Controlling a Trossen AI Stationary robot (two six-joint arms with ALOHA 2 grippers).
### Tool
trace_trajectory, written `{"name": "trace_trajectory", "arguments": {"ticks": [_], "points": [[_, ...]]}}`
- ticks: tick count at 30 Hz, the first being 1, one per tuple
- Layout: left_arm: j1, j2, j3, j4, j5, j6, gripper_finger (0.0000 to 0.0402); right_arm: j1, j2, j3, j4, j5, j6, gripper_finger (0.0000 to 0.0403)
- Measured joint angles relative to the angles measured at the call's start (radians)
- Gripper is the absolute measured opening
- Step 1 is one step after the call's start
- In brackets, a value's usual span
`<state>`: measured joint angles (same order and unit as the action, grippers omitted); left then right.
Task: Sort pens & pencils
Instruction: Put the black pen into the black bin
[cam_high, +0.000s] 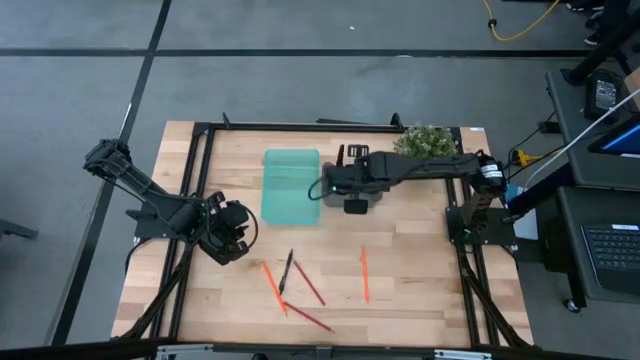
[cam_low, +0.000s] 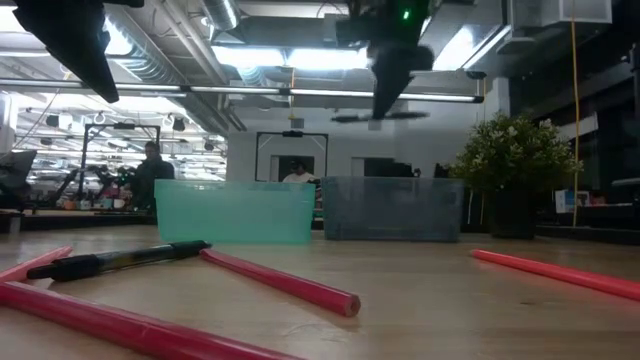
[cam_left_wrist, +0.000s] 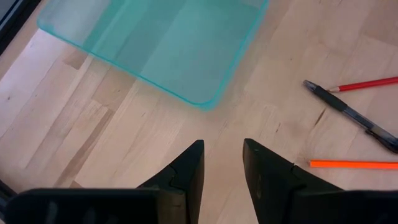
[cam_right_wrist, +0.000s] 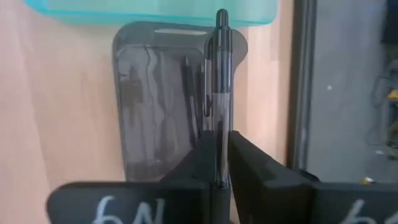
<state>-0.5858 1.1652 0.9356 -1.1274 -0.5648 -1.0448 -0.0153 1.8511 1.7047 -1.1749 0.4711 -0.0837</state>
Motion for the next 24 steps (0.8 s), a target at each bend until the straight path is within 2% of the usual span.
{"name": "trace_trajectory", "arguments": {"ticks": [13,19,24], "points": [[0.0,0.0,0.0,0.0,0.0,0.005,0.0105,-0.13,0.0,-0.26,0.295,-0.159,-0.079,0.0034],[0.0,0.0,0.0,-0.001,0.0,0.007,0.0105,-0.15,0.001,-0.354,0.374,-0.199,-0.084,0.0034],[0.0,0.0,0.0,-0.001,0.0,0.008,0.0105,-0.154,0.001,-0.378,0.406,-0.205,-0.085,0.0037]]}}
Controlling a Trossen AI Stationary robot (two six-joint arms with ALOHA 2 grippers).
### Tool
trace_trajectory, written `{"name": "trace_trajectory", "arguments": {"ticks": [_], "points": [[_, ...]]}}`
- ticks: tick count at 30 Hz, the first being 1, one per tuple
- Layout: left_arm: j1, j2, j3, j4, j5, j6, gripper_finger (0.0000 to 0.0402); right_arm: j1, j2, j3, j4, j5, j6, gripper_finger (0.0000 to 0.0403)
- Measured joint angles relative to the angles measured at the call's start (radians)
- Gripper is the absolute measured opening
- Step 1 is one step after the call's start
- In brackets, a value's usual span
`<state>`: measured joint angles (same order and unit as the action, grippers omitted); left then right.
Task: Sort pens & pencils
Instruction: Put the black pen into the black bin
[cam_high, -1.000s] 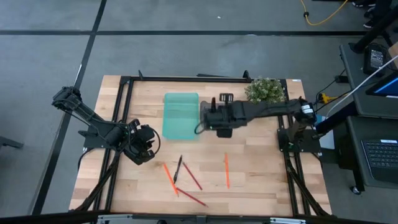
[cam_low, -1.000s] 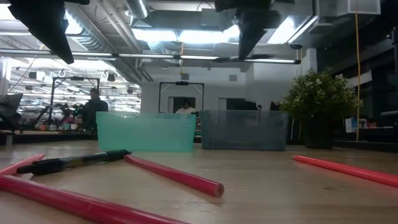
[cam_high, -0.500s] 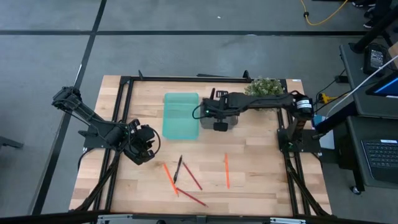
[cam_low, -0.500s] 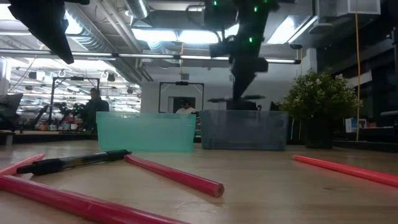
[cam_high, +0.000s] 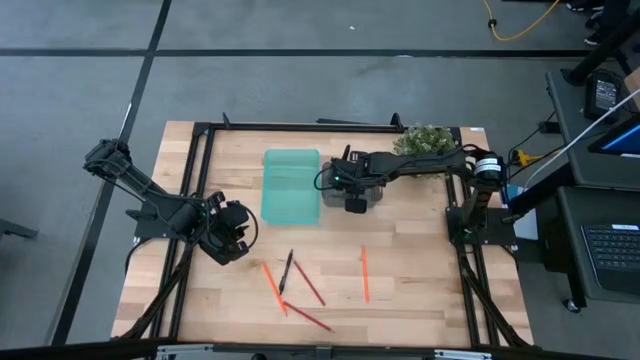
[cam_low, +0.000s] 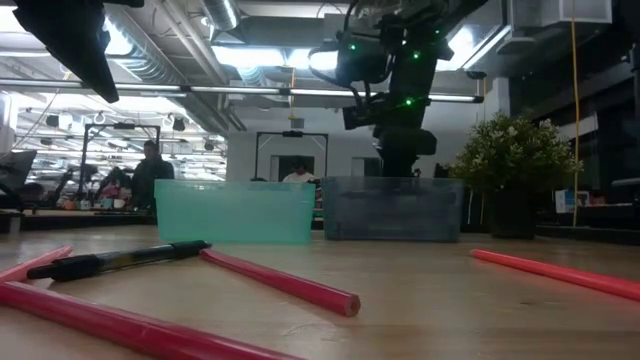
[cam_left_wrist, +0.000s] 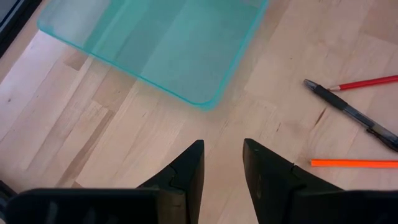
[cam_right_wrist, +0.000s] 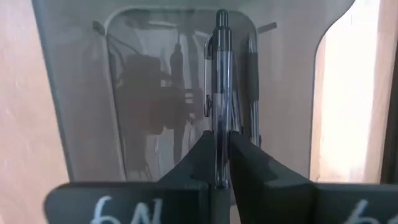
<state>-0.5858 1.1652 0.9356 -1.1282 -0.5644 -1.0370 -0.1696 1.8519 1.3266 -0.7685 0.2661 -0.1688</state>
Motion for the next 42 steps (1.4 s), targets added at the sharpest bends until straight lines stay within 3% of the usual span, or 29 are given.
{"name": "trace_trajectory", "arguments": {"ticks": [7,20,29,35,42], "points": [[0.0,0.0,0.0,0.0,0.0,-0.001,0.0105,-0.001,0.0,0.0,0.015,-0.001,-0.02,0.0039],[0.0,0.0,0.0,0.0,0.0,-0.001,0.0105,-0.005,0.0,0.0,0.018,-0.007,-0.024,0.0093],[0.0,0.0,0.0,0.0,0.0,-0.001,0.0105,0.007,0.0,0.062,-0.009,-0.004,0.002,0.0089],[0.0,0.0,0.0,0.0,0.0,-0.002,0.0105,0.096,0.0,0.235,-0.13,0.008,0.023,0.0086],[0.0,0.0,0.0,0.016,0.001,-0.004,0.0105,0.298,0.0,0.327,-0.114,-0.179,0.031,0.0086]]}}
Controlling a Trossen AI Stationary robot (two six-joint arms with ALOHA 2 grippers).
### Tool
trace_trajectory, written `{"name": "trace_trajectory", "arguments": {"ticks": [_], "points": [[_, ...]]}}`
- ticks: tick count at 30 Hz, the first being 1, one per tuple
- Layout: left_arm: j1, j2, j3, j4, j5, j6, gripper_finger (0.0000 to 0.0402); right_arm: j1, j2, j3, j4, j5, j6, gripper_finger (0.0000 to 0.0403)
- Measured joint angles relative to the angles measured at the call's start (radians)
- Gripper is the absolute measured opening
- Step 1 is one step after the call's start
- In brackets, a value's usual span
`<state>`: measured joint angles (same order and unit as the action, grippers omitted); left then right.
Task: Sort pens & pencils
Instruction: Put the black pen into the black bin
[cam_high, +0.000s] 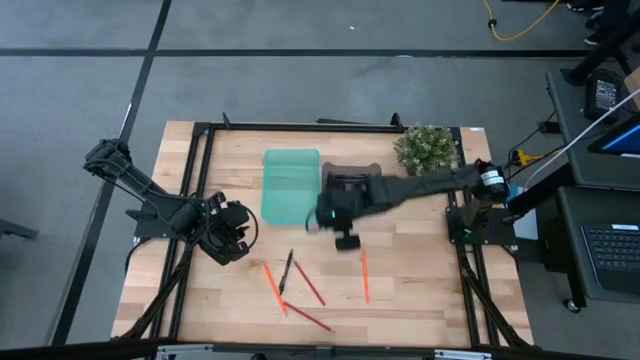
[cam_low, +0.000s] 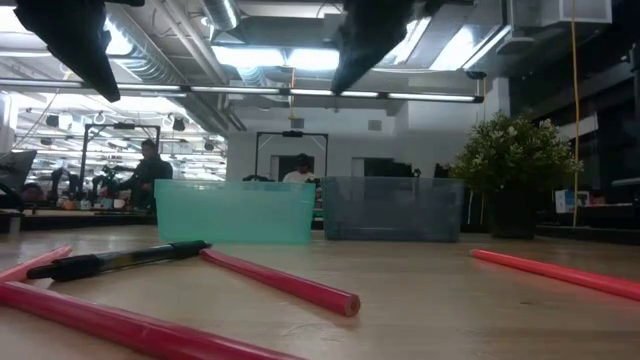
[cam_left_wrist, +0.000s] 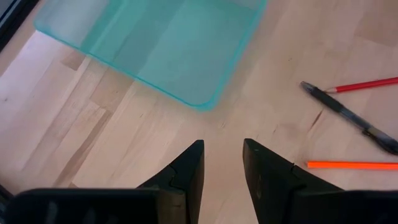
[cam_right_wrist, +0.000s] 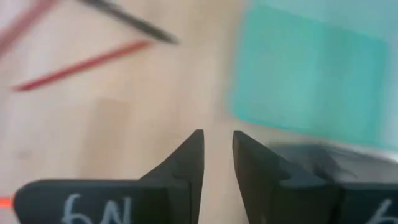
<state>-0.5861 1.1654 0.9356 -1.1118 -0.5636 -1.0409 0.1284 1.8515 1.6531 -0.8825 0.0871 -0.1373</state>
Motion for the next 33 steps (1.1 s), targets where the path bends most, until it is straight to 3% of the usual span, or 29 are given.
{"name": "trace_trajectory", "arguments": {"ticks": [8,15,18,21,25,29,33], "points": [[-0.027,0.011,0.0,0.017,0.005,-0.002,0.0105,0.215,0.0,-0.023,0.072,-0.041,-0.003,0.0086],[-0.04,0.083,0.0,0.135,0.017,0.076,0.0105,0.313,0.0,-0.022,0.1,-0.03,0.023,0.0086],[-0.034,0.132,0.0,0.236,0.037,0.17,0.0105,0.329,0.0,-0.022,0.051,0.08,-0.005,0.0086],[-0.011,0.191,0.0,0.338,0.04,0.231,0.0105,0.331,0.0,-0.022,0.001,0.256,-0.073,0.0086],[0.053,0.259,0.001,0.445,0.075,0.126,0.0105,0.311,0.0,-0.022,-0.02,0.555,-0.191,0.0086],[0.124,0.302,0.001,0.477,0.213,0.033,0.0105,0.264,-0.004,-0.009,-0.052,0.823,-0.276,0.0086],[0.164,0.321,0.0,0.483,0.313,-0.068,0.0105,0.206,-0.05,-0.008,-0.115,0.887,-0.254,0.0086]]}}
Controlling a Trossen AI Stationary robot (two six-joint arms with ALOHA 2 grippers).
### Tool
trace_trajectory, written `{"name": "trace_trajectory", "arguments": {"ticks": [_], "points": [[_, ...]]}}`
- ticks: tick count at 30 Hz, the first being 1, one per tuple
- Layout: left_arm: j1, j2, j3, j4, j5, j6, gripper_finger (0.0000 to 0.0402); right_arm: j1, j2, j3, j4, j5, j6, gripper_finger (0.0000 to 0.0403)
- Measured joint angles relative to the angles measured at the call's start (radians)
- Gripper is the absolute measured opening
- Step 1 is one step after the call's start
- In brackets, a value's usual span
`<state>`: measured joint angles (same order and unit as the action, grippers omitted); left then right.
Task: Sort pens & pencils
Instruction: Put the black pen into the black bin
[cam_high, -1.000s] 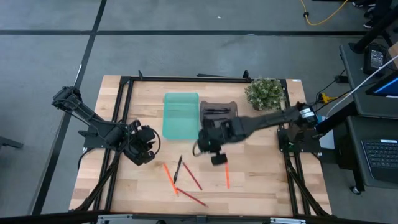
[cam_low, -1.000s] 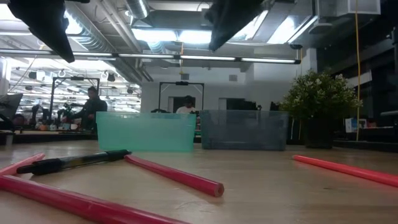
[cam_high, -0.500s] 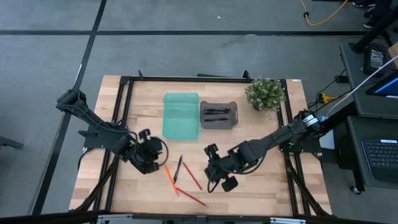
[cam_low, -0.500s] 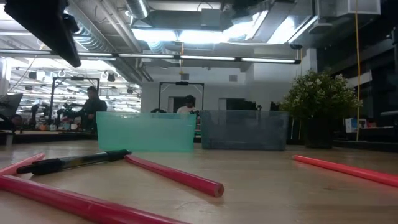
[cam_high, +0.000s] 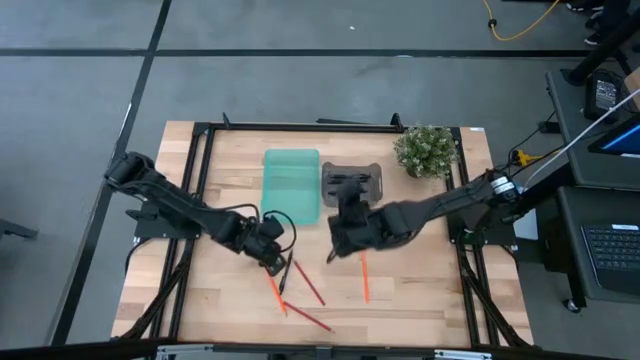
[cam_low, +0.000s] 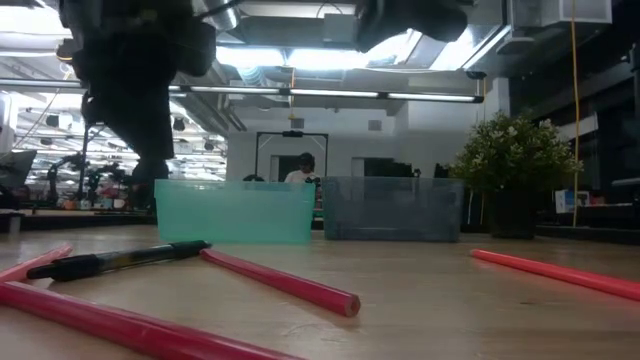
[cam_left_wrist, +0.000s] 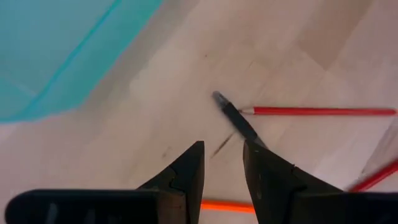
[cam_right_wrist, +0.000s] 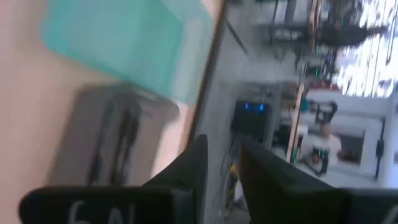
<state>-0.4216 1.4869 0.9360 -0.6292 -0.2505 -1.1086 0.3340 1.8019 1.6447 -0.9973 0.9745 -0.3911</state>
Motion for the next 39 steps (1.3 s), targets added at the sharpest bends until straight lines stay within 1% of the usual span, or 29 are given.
{"name": "trace_trajectory", "arguments": {"ticks": [2,5,7,9,13,16,18,20,22,26,29,31,35,39], "points": [[0.004,0.001,0.0,0.017,0.025,-0.044,0.0105,-0.025,-0.036,0.0,-0.049,0.011,0.061,0.0086],[-0.007,0.001,0.0,0.071,0.028,-0.114,0.0105,-0.053,-0.099,0.0,-0.103,0.078,0.152,0.0086],[-0.018,0.001,0.0,0.117,0.028,-0.15,0.0105,-0.065,-0.148,0.0,-0.107,0.114,0.177,0.0086],[-0.025,0.005,0.0,0.143,0.028,-0.18,0.0105,-0.07,-0.196,0.0,-0.095,0.117,0.181,0.0086],[-0.037,0.031,0.001,0.166,0.051,-0.261,0.0105,-0.055,-0.279,0.001,-0.088,0.081,0.234,0.0086],[-0.037,0.073,0.014,0.155,0.09,-0.32,0.0105,-0.034,-0.333,0.001,-0.091,0.013,0.279,0.0086],[-0.032,0.112,0.055,0.159,0.124,-0.329,0.0105,-0.02,-0.358,0.001,-0.095,-0.031,0.293,0.0086],[-0.022,0.152,0.113,0.111,0.148,-0.317,0.0105,-0.004,-0.377,0.001,-0.097,-0.058,0.308,0.0086],[-0.004,0.189,0.186,0.033,0.165,-0.287,0.0105,0.008,-0.386,0.001,-0.104,-0.062,0.312,0.0086],[0.025,0.258,0.345,-0.179,0.165,-0.247,0.0105,0.039,-0.39,0.001,-0.106,-0.062,0.314,0.0086],[0.031,0.321,0.417,-0.299,0.166,-0.247,0.0105,0.06,-0.39,0.001,-0.127,-0.062,0.335,0.0086],[0.03,0.354,0.439,-0.297,0.173,-0.246,0.0105,0.07,-0.39,0.001,-0.148,-0.062,0.349,0.0086],[0.031,0.403,0.441,-0.289,0.218,-0.249,0.0105,0.086,-0.39,0.001,-0.173,-0.057,0.374,0.0086],[0.031,0.417,0.441,-0.283,0.219,-0.278,0.0105,0.098,-0.39,0.001,-0.192,-0.054,0.391,0.0086]]}}
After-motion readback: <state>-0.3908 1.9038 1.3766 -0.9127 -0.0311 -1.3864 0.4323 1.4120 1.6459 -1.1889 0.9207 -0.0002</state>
